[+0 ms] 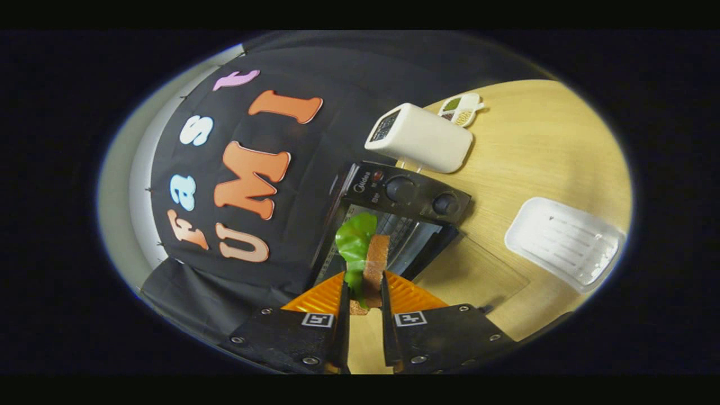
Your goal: Open the toaster oven, put the food inside, and close the toaster oven door.
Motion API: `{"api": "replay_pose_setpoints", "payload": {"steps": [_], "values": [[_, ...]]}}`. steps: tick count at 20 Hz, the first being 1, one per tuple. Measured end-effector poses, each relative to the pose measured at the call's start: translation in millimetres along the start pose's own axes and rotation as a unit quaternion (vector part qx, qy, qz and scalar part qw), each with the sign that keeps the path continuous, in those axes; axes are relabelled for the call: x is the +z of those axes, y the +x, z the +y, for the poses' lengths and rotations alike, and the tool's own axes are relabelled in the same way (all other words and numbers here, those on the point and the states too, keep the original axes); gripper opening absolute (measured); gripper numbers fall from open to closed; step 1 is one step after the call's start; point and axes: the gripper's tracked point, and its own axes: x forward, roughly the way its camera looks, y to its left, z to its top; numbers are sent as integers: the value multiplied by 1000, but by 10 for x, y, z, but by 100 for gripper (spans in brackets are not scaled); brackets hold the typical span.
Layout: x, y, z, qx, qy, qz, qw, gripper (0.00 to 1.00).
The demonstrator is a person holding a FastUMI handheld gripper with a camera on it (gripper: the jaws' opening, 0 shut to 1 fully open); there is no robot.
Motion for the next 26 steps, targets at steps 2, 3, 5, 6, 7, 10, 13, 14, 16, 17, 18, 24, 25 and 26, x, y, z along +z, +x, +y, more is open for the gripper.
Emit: {"api": "replay_pose_setpoints", "payload": {"steps": [2,3,5,6,7,10,13,14,16,17,18,24,25,26], "values": [[-73,273,-51,-3,22,-17,1000,25],[-123,378,-64,-5,31,-23,999,25],[-188,599,-29,-7,51,-42,998,25],[-222,685,-35,-13,55,-53,997,25],[-237,791,-27,-19,59,-65,996,25],[-223,1024,-27,-42,81,-99,991,25],[-289,1189,-44,-71,68,-94,991,26],[-352,1236,-90,-88,57,-83,991,28],[-513,1227,-166,-118,32,-57,991,37],[-546,1229,-181,-125,21,-51,991,46],[-607,1190,-185,-132,12,-42,990,53],[-727,701,-256,-166,-56,-23,984,98],[-731,617,-207,-163,-68,-21,984,99],[-734,521,-172,-161,-84,-17,983,98]]}}
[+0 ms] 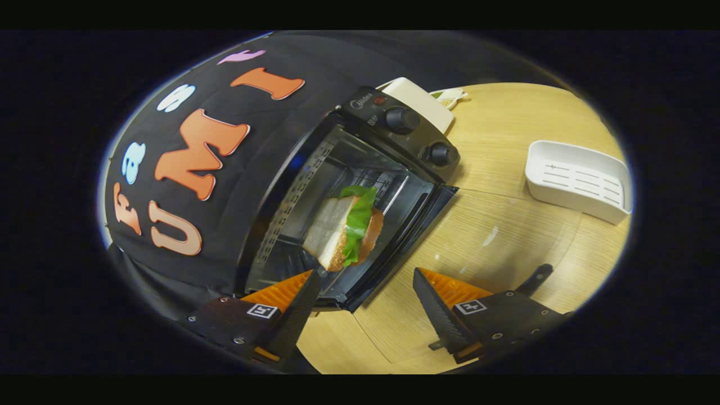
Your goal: Open the toaster oven, put the food inside, and close the toaster oven door.
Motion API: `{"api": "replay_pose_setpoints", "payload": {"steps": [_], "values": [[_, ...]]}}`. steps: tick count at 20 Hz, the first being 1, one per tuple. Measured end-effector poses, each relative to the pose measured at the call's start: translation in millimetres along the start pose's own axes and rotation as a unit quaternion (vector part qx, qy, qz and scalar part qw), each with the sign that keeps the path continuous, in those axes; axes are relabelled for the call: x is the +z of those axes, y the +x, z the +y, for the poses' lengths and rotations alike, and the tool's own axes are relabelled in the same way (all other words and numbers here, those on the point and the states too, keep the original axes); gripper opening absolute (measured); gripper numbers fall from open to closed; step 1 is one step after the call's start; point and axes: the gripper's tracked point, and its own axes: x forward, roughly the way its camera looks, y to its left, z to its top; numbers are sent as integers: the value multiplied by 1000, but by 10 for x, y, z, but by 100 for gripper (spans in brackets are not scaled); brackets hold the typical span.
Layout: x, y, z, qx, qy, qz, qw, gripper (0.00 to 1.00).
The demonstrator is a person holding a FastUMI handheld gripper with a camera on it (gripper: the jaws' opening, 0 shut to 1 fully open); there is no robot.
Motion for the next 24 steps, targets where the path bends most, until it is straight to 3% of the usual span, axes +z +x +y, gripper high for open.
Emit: {"api": "replay_pose_setpoints", "payload": {"steps": [4,7,10,14,16,24], "values": [[111,-457,-102,-12,-115,-9,993,98],[220,-761,-247,-33,-213,-14,976,98],[241,-961,-455,-66,-332,-4,941,98],[111,-1004,-763,-103,-472,30,875,99],[-34,-939,-895,-110,-492,60,862,99],[-431,-659,-1316,-137,-497,128,847,100]]}}
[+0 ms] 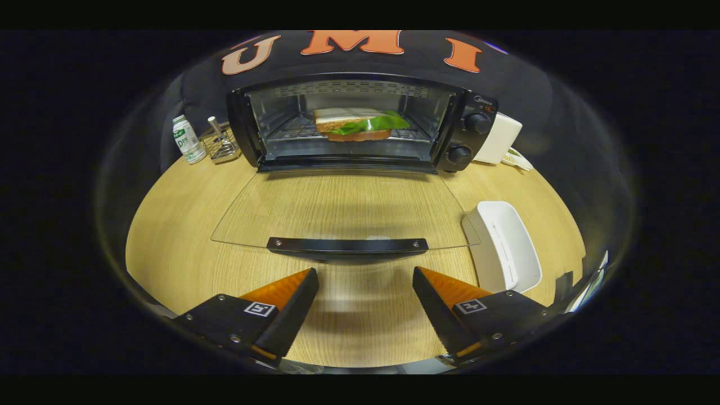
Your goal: Open the toaster oven, put the food inside, and close the toaster oven door.
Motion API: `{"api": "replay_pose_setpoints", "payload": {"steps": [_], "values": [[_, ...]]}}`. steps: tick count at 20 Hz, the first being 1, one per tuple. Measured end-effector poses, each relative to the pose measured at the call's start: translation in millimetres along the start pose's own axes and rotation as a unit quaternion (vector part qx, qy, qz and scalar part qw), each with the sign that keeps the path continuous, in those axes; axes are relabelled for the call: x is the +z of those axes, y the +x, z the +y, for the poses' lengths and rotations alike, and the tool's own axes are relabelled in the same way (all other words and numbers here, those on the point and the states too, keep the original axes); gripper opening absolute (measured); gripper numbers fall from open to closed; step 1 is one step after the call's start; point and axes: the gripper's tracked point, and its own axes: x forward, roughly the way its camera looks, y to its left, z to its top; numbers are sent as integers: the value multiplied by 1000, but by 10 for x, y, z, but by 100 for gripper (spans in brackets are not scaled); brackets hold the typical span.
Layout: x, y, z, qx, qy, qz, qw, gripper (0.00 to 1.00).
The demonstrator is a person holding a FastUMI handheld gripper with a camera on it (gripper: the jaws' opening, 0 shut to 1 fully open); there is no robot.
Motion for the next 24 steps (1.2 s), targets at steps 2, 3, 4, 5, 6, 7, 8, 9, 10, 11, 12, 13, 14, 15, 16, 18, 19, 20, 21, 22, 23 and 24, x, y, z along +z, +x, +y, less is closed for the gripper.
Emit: {"api": "replay_pose_setpoints", "payload": {"steps": [2,3,4,5,6,7,8,9,10,11,12,13,14,15,16,18,19,20,21,22,23,24], "values": [[-9,69,21,0,-3,5,1000,100],[-7,90,29,-1,-6,5,1000,100],[8,114,31,-2,-8,3,1000,100],[26,146,35,-4,-9,2,1000,100],[22,159,43,-4,-7,3,1000,100],[30,167,45,-5,-7,3,1000,100],[35,157,46,-6,-1,3,1000,100],[59,134,49,-5,11,-1,1000,100],[93,99,57,-2,22,-8,1000,100],[154,57,65,1,32,-18,999,100],[210,23,63,5,42,-26,999,100],[282,-22,57,9,51,-33,998,100],[373,-62,42,10,58,-43,997,100],[485,-100,17,8,61,-55,997,100],[590,-122,-6,5,63,-66,996,100],[804,-179,-30,5,68,-86,994,100],[907,-197,-44,5,73,-95,993,100],[993,-213,-63,5,77,-102,992,100],[1076,-223,-77,5,81,-108,991,100],[1146,-232,-98,4,83,-114,990,100],[1213,-238,-111,5,83,-119,989,100],[1260,-236,-116,4,82,-123,989,100]]}}
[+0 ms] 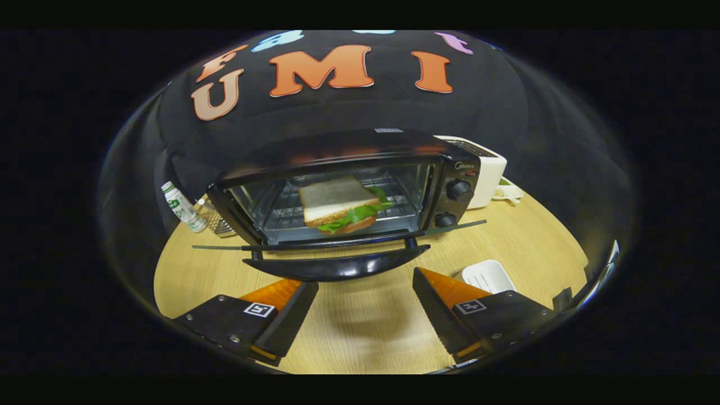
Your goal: Open the toaster oven, put the food inside, and close the toaster oven door.
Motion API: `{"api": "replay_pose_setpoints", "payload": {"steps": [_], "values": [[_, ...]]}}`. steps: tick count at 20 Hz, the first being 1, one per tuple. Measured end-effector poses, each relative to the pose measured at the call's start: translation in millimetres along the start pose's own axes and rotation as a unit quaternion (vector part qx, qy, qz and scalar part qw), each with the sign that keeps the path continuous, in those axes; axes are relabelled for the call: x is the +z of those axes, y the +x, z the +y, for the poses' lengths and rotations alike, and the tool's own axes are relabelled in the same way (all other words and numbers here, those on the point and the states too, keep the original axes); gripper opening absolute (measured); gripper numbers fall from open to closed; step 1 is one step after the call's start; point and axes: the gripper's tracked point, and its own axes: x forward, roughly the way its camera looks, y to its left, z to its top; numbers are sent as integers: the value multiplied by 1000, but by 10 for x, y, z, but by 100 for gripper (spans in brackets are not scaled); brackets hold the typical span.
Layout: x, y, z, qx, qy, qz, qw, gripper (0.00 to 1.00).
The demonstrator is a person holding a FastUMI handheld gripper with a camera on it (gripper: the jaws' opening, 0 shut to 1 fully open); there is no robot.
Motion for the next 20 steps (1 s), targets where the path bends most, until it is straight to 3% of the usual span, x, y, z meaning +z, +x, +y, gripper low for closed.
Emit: {"api": "replay_pose_setpoints", "payload": {"steps": [13,20], "values": [[757,355,146,10,33,-59,998,100],[649,50,-72,-5,-8,-57,998,100]]}}
